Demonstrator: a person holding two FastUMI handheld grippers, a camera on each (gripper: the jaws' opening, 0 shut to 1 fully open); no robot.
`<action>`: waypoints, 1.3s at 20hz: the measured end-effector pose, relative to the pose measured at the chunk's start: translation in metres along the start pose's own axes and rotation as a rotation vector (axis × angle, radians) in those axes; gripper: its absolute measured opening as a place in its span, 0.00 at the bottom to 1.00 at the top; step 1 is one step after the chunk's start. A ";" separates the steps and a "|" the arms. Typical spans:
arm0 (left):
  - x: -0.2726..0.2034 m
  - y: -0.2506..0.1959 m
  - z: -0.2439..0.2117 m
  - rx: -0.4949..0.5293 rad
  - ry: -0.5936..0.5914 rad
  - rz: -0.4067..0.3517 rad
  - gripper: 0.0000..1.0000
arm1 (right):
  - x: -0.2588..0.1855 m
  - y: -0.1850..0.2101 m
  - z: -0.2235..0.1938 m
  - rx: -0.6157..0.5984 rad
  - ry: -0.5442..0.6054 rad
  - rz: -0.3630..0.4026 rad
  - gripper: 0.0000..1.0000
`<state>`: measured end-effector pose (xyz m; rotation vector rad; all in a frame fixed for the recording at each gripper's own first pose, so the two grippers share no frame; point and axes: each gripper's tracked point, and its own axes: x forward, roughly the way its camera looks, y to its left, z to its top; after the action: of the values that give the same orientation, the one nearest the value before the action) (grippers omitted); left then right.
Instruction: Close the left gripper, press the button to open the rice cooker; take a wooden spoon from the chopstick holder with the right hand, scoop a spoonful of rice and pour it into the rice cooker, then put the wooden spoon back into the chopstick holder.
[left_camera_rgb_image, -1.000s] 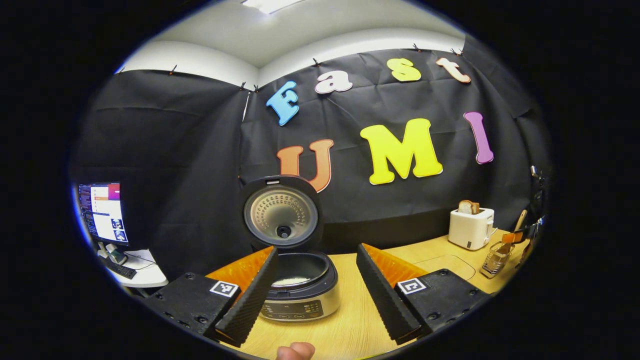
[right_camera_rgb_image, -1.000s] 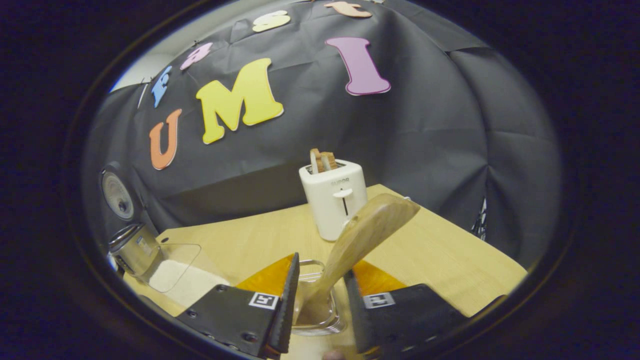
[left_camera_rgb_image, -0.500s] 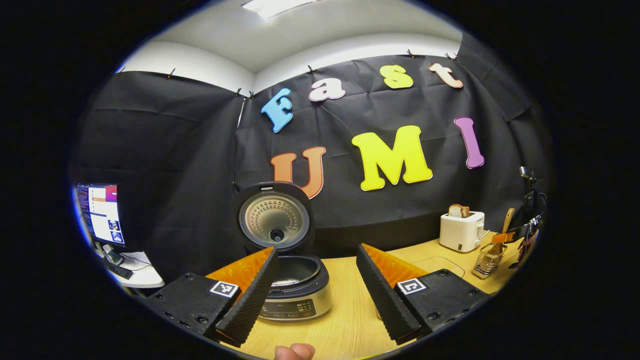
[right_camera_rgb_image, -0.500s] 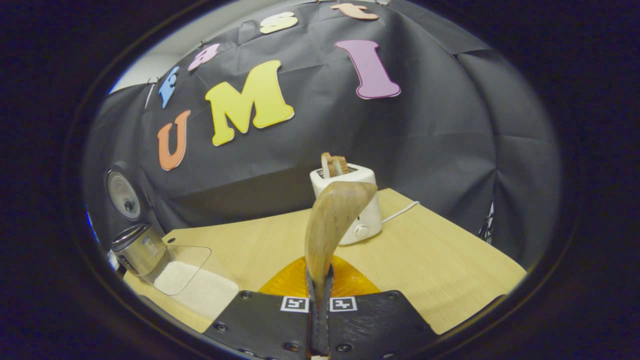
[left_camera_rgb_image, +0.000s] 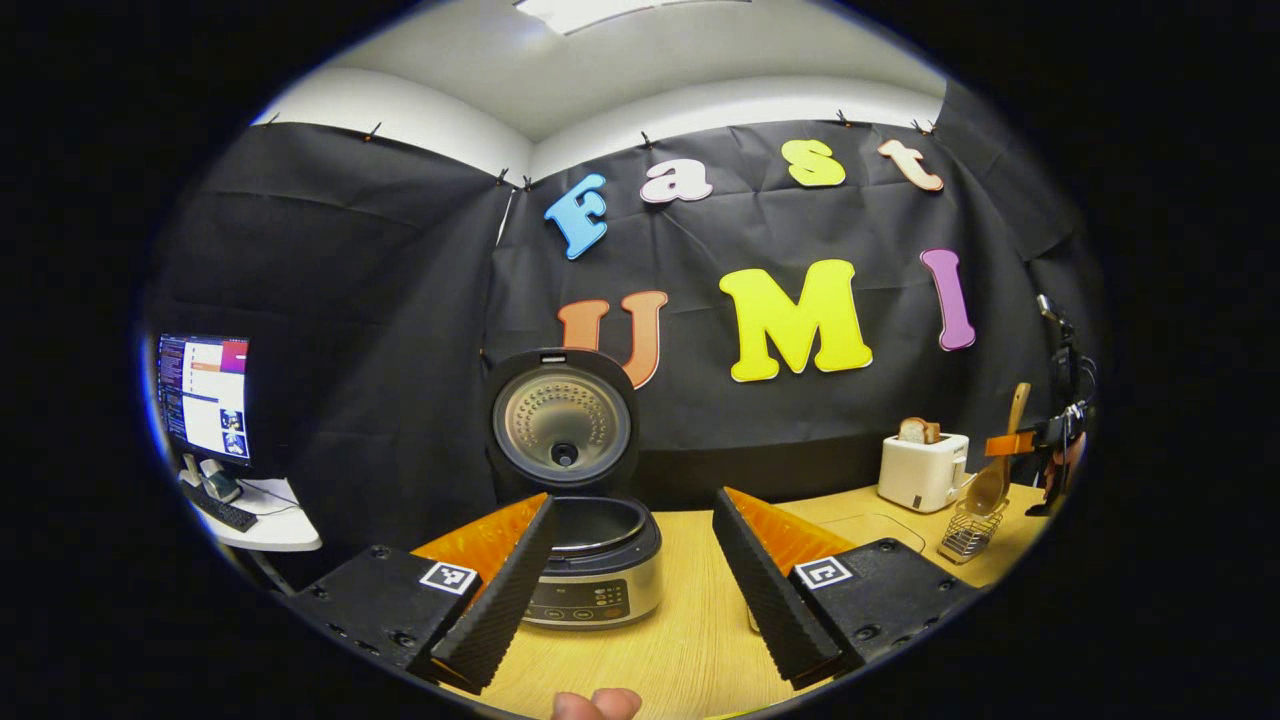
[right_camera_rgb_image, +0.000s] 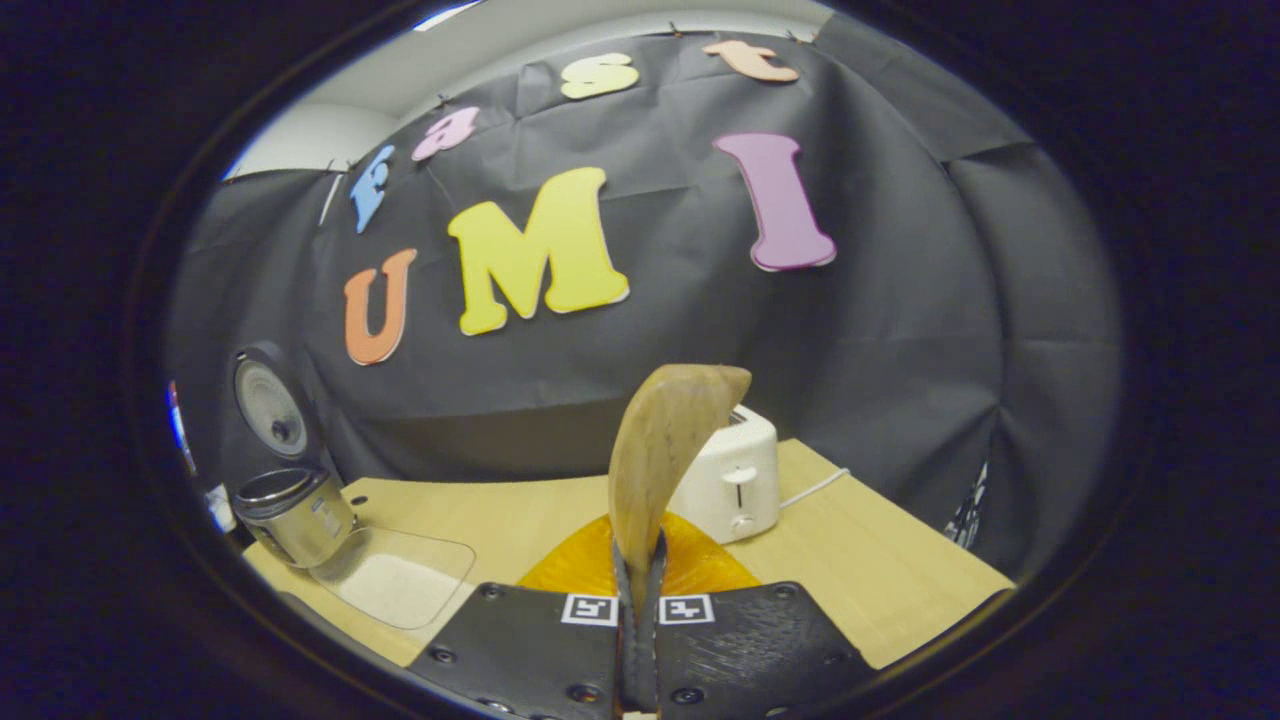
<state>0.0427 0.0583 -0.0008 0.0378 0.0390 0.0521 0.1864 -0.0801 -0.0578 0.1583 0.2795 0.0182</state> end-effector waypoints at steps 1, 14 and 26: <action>0.000 -0.002 -0.002 -0.007 -0.001 -0.011 0.99 | -0.001 0.017 0.010 -0.025 -0.012 0.025 0.00; -0.005 0.046 -0.007 -0.051 -0.004 0.022 0.99 | 0.062 0.210 -0.063 -0.263 0.189 0.187 0.00; -0.012 0.086 -0.003 -0.063 -0.002 0.058 0.99 | 0.077 0.243 -0.132 -0.325 0.342 0.124 0.00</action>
<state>0.0258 0.1431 0.0001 -0.0236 0.0341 0.1109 0.2252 0.1832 -0.1661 -0.1535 0.6024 0.2138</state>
